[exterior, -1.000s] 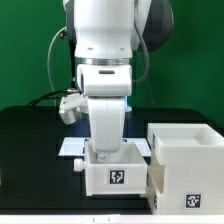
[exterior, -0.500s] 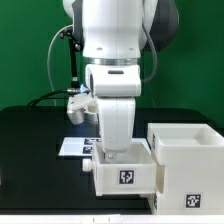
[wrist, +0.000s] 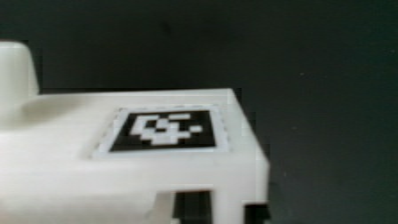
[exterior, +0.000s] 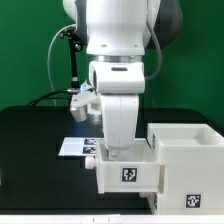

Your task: Assemble drawer

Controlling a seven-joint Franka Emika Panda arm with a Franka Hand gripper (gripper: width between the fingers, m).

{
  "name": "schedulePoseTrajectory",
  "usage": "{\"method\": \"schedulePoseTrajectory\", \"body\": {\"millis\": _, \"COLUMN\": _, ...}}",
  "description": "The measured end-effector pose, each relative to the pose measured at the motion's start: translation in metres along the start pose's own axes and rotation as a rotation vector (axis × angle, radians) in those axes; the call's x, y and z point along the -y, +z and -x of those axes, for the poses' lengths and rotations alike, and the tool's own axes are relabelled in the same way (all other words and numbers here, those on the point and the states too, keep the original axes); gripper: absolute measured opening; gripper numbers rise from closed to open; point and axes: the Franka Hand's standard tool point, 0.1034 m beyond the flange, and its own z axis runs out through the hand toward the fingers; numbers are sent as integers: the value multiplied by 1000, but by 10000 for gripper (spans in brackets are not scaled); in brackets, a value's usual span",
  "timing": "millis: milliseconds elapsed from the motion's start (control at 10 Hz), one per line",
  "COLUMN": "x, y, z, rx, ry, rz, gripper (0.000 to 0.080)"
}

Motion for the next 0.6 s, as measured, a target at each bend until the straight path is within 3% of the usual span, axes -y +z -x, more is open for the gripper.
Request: {"method": "schedulePoseTrajectory", "body": {"millis": 600, "x": 2, "y": 4, "z": -9, "rx": -7, "ry": 2, "rz": -10, "gripper": 38}}
